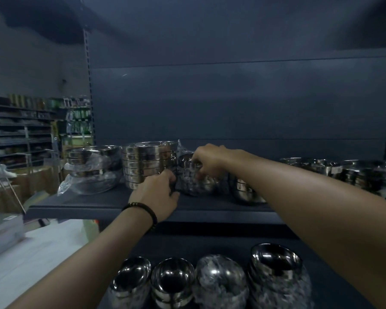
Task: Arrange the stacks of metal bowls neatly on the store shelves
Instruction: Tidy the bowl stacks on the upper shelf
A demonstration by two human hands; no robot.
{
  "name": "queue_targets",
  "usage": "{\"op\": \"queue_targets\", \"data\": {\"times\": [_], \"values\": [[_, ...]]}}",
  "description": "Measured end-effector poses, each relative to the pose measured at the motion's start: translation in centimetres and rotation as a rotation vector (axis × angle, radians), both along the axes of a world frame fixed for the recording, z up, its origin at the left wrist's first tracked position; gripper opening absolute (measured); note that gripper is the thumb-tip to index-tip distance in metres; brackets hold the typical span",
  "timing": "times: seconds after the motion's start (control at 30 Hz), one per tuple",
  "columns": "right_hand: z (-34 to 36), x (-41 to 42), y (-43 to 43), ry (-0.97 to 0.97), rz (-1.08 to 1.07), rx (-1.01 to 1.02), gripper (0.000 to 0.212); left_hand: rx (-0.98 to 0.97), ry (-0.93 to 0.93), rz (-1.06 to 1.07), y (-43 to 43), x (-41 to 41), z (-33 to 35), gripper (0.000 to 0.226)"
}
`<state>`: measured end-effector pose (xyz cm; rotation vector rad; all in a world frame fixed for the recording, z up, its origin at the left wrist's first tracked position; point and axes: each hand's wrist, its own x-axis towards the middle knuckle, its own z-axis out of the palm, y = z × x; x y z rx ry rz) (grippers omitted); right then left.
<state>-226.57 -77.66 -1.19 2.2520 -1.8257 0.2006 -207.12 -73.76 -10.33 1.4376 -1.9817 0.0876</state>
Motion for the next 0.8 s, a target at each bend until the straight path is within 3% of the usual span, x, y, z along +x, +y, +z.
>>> {"op": "queue_targets", "data": {"times": [0.33,0.53,0.63,0.8], "values": [[1.9,1.0,5.4,0.069,0.181,0.067,0.026,0.148,0.160,-0.062,1.1,-2.0,-0.7,0.086],[3.0,1.1,6.7,0.095,0.181,0.111,0.035,0.143,0.237,-0.059,1.4,-3.2,-1.0,0.068],[3.2,1.2,7.3,0.069,0.172,0.133,0.024,0.132,0.277,-0.060,1.3,-3.5,-1.2,0.071],[3.1,1.6,7.3,0.042,0.135,0.142,0.028,0.111,0.304,-0.062,1.1,-3.6,-1.7,0.073]]}}
